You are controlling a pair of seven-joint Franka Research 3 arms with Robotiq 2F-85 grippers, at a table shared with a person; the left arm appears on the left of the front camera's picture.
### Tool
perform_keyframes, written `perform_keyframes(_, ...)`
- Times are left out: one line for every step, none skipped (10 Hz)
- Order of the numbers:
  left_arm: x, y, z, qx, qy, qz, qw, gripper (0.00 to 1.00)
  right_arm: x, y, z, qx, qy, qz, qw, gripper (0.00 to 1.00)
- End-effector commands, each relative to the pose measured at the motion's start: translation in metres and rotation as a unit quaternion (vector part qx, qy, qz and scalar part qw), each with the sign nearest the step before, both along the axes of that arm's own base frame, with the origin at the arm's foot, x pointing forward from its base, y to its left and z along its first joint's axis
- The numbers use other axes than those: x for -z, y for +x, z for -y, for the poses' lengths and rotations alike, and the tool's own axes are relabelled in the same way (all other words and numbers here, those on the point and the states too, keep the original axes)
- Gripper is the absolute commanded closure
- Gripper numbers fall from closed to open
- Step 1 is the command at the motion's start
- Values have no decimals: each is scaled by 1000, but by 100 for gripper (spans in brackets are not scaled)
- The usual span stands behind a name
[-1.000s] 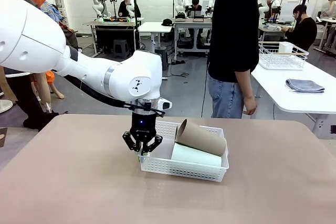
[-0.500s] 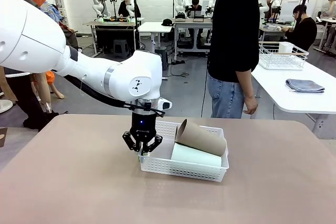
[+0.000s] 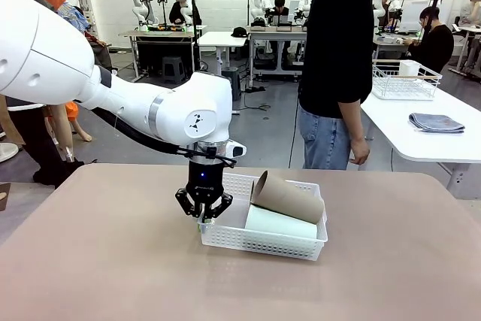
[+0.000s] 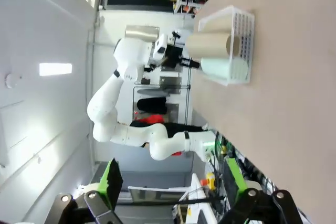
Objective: Clean and organize the cups into the basket.
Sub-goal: Move the Organizing basket back to the left side of the table.
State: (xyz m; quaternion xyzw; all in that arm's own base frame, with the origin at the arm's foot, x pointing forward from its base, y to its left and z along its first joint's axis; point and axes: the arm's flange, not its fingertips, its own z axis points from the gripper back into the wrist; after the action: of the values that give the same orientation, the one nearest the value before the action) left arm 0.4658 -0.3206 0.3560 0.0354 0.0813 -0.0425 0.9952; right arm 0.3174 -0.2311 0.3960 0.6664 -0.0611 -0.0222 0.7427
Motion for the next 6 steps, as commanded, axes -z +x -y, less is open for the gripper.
perform_keyframes(2, 0, -4, 1, 4, -2, 1000, 100, 9, -5, 20, -5, 11, -2, 1000, 0)
perform_keyframes(2, 0, -4, 1, 4, -2, 1000, 100, 13, -5, 22, 6, 26, 15, 1000, 0)
perform_keyframes(2, 0, -4, 1, 4, -2, 1000, 100, 17, 0, 20, 14, 52, 44, 998, 0)
perform_keyframes(2, 0, -4, 1, 4, -2, 1000, 100, 11, -6, 14, 4, 13, -6, 1000, 0)
perform_keyframes(2, 0, -4, 1, 4, -2, 1000, 100, 11, -6, 14, 4, 13, -6, 1000, 0)
perform_keyframes(2, 0, -4, 1, 4, -2, 1000, 100, 11, -6, 14, 4, 13, -6, 1000, 0)
